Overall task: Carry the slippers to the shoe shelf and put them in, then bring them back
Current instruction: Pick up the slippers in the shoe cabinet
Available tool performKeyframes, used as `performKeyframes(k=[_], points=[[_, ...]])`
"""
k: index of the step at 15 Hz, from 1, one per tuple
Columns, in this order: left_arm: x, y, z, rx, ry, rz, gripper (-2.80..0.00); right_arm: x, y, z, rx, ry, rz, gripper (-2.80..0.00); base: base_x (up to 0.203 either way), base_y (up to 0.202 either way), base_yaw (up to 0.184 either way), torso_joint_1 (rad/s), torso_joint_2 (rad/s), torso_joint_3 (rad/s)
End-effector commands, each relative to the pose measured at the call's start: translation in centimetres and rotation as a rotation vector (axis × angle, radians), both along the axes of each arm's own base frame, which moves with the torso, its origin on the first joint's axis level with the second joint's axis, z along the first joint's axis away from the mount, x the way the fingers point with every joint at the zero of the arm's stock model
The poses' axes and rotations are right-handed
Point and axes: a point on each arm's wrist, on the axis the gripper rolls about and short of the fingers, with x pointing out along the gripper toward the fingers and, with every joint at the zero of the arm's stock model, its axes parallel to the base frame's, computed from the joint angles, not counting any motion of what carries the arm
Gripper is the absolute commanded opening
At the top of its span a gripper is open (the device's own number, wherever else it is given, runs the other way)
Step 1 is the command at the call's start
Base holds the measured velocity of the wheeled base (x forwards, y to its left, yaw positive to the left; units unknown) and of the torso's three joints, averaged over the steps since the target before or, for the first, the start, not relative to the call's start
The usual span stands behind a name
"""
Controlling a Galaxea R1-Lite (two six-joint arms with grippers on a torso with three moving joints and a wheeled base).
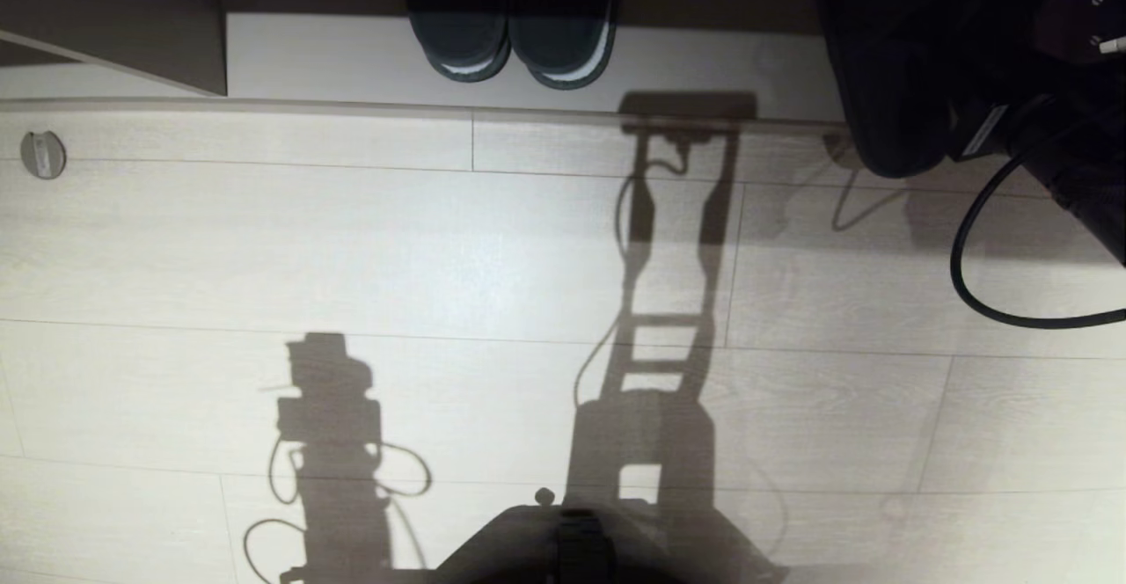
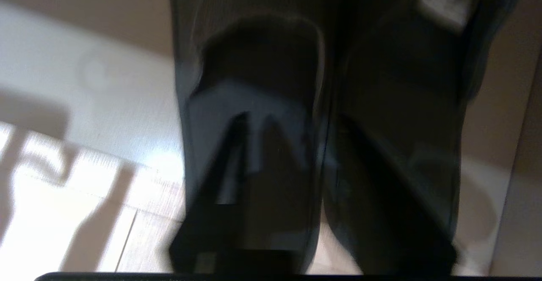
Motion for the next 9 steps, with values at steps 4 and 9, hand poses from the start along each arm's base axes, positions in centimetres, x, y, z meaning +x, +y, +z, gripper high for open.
performKeyframes(k=[4,9], points=[[0.0,0.0,0.0,0.0,-0.001,0.0,-2.8,1.2,0.1,1.3,-0.004,-0.064,-0.003,0.0,0.0,0.0,0.0,0.0,0.0,0.0],[0.0,0.0,0.0,0.0,-0.001,0.0,-2.8,3.2,0.2,2.3,0.003,-0.11,-0.011,0.0,0.0,0.0,0.0,0.0,0.0,0.0]])
